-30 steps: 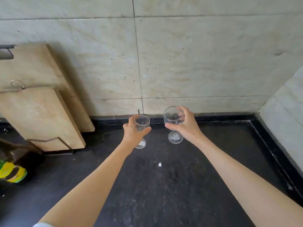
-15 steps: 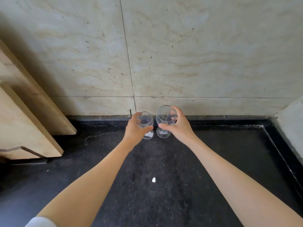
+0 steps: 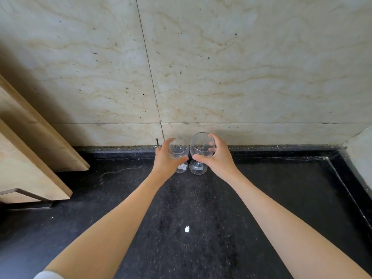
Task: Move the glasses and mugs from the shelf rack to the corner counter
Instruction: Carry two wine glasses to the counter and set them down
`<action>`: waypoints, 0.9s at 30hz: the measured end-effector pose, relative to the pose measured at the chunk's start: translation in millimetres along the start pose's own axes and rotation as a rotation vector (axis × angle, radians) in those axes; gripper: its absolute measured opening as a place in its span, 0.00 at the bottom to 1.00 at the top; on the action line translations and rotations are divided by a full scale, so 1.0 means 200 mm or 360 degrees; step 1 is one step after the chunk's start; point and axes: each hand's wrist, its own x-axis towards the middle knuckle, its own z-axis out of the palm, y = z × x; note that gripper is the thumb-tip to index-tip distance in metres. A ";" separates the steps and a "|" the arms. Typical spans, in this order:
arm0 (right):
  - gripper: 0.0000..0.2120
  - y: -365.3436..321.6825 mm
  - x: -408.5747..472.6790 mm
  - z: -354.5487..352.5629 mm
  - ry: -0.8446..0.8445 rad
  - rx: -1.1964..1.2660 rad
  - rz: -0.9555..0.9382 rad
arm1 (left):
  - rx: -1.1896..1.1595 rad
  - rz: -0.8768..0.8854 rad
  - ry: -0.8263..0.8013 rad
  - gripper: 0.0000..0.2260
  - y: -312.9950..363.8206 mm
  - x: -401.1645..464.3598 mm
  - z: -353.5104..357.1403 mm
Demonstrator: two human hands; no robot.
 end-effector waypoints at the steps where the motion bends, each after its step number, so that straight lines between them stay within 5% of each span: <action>1: 0.39 0.00 0.00 0.00 0.0007 -0.0007 -0.0005 | -0.0005 -0.0008 -0.0008 0.36 0.00 0.00 0.00; 10: 0.52 -0.02 -0.03 -0.02 -0.0032 -0.0014 0.0092 | -0.0073 -0.0110 -0.0106 0.45 0.04 -0.03 -0.03; 16: 0.42 -0.22 -0.22 -0.17 0.0073 -0.0408 -0.0265 | 0.0229 0.0075 -0.0127 0.43 0.09 -0.20 -0.26; 22: 0.42 -0.79 -0.36 -0.15 0.0190 -0.1248 -0.0790 | 0.1109 0.0556 0.0471 0.38 0.31 -0.44 -0.78; 27: 0.43 -1.30 -0.61 0.11 0.0163 -0.1376 -0.1216 | 0.1379 0.0667 0.0846 0.32 0.37 -0.91 -1.31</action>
